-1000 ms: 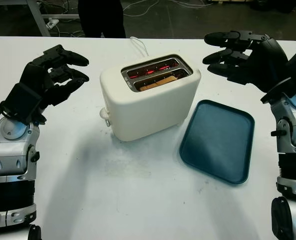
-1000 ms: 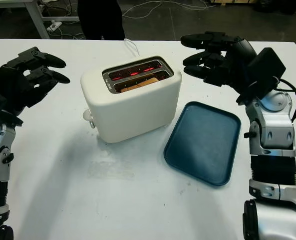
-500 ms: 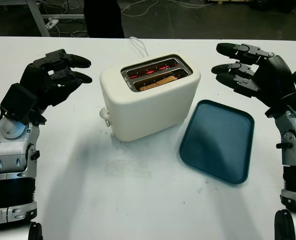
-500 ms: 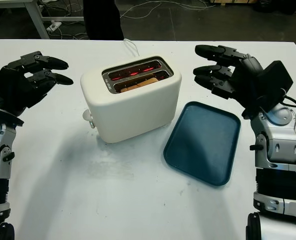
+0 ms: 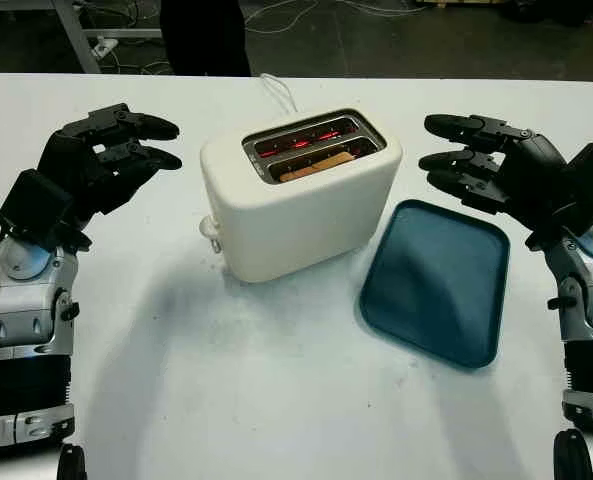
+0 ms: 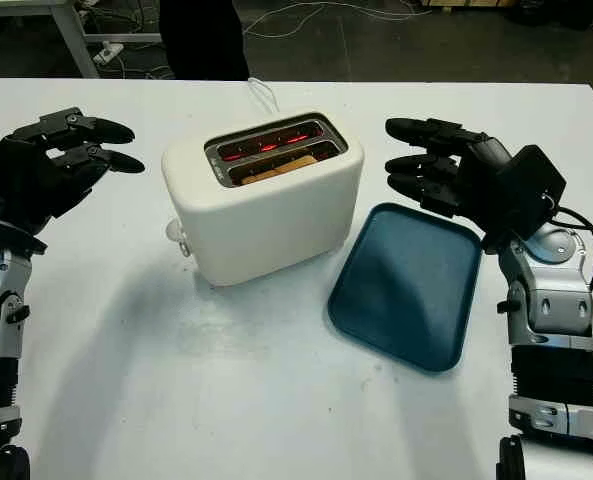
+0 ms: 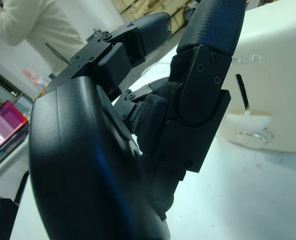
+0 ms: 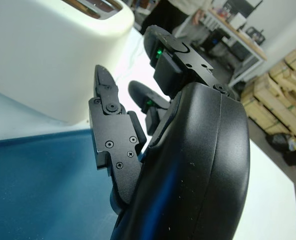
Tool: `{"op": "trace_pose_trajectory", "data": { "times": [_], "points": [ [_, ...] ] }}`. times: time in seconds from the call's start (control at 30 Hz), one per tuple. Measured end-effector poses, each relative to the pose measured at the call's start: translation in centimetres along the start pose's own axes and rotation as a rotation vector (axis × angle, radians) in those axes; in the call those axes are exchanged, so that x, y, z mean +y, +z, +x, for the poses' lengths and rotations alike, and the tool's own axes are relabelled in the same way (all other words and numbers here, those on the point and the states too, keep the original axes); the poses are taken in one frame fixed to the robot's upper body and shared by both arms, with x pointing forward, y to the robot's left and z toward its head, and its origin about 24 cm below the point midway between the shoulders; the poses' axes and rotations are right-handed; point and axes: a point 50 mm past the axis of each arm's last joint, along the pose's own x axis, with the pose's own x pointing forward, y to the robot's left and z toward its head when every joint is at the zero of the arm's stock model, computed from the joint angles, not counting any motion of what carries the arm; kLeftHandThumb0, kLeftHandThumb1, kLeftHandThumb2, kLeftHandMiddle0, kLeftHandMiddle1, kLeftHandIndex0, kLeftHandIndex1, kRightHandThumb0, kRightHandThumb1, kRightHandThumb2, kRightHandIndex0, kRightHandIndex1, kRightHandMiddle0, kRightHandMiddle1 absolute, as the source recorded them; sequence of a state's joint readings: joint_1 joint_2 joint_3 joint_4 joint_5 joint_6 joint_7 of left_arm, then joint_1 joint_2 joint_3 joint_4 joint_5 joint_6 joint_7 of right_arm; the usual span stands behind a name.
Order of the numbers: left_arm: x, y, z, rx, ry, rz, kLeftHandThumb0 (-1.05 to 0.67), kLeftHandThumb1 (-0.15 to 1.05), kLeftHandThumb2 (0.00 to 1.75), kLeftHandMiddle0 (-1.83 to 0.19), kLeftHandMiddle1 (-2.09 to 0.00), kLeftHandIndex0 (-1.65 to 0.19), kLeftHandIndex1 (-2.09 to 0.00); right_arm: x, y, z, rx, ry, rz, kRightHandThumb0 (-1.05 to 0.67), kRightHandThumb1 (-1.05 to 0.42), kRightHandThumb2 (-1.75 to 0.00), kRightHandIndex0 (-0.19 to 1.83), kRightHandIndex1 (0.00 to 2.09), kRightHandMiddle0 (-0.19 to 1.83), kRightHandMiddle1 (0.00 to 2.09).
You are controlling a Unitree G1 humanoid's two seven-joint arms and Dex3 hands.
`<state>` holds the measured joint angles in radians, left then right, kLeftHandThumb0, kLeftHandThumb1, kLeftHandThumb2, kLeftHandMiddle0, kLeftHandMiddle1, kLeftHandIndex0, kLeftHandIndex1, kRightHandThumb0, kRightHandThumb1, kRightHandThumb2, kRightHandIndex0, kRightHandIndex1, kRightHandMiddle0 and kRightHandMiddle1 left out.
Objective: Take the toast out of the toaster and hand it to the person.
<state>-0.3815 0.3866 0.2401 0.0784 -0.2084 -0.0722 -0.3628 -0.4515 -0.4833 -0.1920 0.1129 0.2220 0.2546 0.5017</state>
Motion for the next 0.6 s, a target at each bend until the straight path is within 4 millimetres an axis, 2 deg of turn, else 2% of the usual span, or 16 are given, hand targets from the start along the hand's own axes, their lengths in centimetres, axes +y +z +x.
{"op": "trace_pose_trajectory", "data": {
  "times": [0.6],
  "points": [
    [0.10,-0.29,0.19,0.018,0.002,-0.010,-1.05,0.86,0.00,-0.84,-0.72,-0.86,-0.55,0.21,0.07,0.18,0.013,0.019,0.004,-0.19,-0.91,-0.03,0.41,0.82,0.69,0.05]
  ]
}}
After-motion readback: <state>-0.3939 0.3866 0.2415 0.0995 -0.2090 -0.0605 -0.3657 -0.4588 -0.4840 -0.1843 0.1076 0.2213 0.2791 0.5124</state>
